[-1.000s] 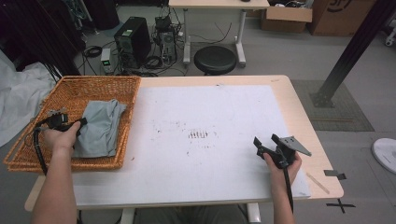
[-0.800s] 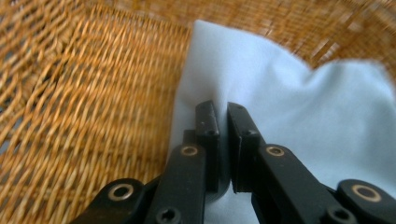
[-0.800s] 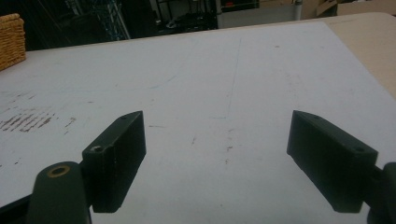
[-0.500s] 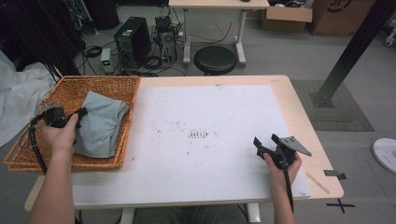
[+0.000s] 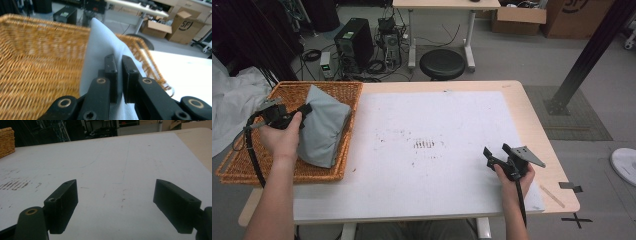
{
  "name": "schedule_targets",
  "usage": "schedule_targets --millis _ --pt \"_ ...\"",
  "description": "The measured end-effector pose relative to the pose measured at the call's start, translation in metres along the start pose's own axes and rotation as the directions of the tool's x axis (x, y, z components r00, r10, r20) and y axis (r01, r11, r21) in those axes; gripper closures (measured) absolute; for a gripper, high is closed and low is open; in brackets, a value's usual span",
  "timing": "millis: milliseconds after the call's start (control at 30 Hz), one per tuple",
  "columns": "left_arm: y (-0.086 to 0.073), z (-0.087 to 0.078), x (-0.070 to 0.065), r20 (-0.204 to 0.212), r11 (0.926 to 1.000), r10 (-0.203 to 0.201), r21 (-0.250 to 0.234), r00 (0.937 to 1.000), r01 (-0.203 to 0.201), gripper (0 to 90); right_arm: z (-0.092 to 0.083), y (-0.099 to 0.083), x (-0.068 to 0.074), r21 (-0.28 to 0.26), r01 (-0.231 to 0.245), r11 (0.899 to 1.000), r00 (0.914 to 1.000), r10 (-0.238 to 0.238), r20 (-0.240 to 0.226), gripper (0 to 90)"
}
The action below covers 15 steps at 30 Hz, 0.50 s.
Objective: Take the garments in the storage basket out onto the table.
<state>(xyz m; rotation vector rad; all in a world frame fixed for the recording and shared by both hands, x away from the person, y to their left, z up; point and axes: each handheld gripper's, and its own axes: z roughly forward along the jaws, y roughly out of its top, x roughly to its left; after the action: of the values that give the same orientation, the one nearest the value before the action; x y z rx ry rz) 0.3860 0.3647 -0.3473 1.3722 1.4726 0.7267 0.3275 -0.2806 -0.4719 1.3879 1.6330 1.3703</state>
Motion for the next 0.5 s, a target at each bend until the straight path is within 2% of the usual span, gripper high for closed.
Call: schedule_targets --millis 167,500 --pt "0.014 -0.004 -0.015 0.001 0.9992 0.022 -0.032 0.9998 -0.022 84.8 0.0 0.0 0.0 -0.001 0.0 1.0 1.0 0.0 -0.003 20.1" --pt "0.034 -0.013 -0.031 0.003 0.9974 0.039 -0.061 0.9992 -0.038 84.8 0.0 0.0 0.0 0.001 -0.002 1.0 1.0 0.002 -0.005 20.2"
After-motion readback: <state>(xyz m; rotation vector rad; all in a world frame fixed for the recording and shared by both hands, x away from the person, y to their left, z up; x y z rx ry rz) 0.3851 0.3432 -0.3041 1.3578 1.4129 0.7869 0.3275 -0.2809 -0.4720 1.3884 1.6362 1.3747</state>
